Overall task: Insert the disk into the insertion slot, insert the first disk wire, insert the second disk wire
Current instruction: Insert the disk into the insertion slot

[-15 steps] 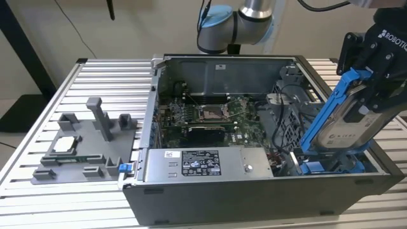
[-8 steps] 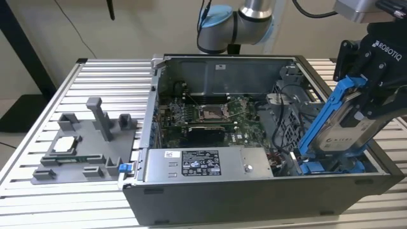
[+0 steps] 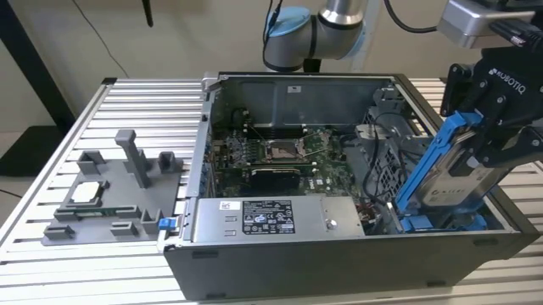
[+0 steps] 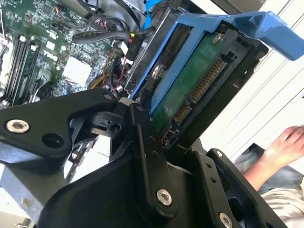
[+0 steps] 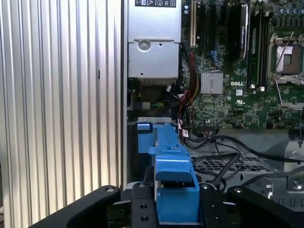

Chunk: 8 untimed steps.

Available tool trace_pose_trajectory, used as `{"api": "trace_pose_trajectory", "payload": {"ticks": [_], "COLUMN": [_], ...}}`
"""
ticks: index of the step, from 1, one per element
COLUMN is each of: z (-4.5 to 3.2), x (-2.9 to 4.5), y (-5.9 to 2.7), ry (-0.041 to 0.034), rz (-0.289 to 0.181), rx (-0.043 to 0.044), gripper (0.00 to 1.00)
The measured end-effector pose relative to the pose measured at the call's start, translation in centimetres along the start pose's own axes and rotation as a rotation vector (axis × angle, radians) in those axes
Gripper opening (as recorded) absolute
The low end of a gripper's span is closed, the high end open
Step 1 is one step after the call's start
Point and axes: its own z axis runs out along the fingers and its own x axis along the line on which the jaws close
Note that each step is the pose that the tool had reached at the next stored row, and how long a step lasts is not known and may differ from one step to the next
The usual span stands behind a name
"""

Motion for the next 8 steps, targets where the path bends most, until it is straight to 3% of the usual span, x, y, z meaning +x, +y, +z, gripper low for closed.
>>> {"api": "trace_pose_trajectory", "payload": {"ticks": [8], "z": [0.77], "x": [-0.13], "y": [0.07], "ry": [-0.0032], "rz": [0.0], "rx": [0.0042], "gripper": [0.0]}}
